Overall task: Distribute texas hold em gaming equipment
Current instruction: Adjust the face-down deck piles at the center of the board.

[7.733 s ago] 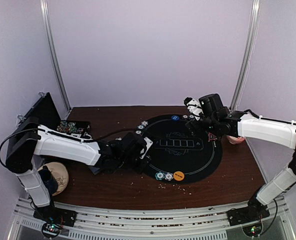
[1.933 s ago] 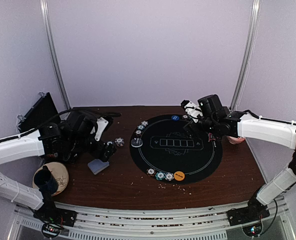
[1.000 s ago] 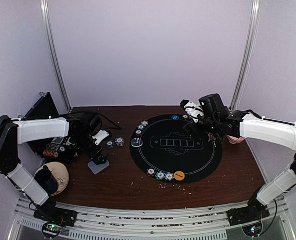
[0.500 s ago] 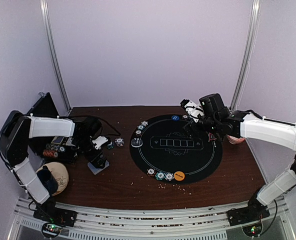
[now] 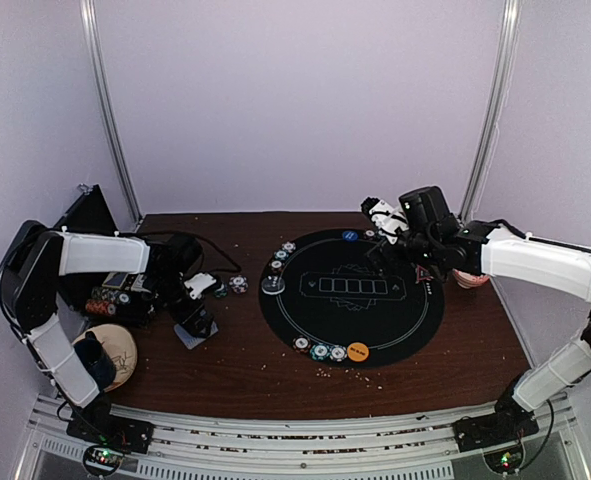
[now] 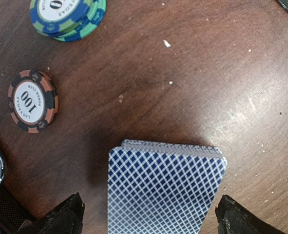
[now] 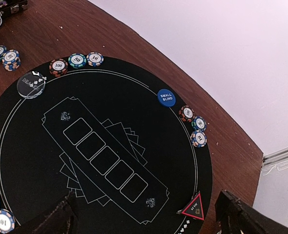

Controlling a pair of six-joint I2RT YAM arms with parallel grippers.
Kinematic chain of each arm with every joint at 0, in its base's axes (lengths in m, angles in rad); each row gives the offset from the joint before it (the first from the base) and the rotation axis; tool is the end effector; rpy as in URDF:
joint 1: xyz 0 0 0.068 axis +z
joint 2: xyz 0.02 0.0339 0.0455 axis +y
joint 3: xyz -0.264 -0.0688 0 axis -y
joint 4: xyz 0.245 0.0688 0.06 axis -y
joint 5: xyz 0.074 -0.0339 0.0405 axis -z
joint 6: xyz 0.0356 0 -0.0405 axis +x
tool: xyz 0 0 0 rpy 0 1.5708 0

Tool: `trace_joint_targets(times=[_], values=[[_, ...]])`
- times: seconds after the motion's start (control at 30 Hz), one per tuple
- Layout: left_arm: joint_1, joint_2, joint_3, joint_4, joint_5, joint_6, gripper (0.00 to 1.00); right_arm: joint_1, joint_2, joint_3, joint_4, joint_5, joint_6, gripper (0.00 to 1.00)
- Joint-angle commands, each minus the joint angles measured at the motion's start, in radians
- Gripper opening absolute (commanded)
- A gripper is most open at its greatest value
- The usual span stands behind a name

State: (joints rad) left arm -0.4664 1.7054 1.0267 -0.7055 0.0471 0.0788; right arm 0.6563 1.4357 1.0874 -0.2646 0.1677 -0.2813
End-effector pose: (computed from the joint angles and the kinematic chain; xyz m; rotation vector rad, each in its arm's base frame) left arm 0.2709 -0.1383 0.1604 0.8046 2.8539 -0.1220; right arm 0.2607 0.1933 0.2851 -0.8968 1.9805 0.0309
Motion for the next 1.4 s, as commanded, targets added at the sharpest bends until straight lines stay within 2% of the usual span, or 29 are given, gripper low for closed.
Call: trace_joint_targets(times=[0.0,0.93,1.37], values=[[0.007,-0.037,0.005,0.018,0.021,0.000,0.98,0.003,-0.031,0.014,0.011,-0.001,0.011,1.00],[0.005,0.108,0.004,0.009,0.019,-0.002,0.98,0.003,-0.035,0.012,0.013,-0.005,0.011,1.00],[-0.017,0.079,-0.009,0.003,0.064,0.000,0.79,0.003,-0.036,0.012,0.013,-0.007,0.011,1.00]])
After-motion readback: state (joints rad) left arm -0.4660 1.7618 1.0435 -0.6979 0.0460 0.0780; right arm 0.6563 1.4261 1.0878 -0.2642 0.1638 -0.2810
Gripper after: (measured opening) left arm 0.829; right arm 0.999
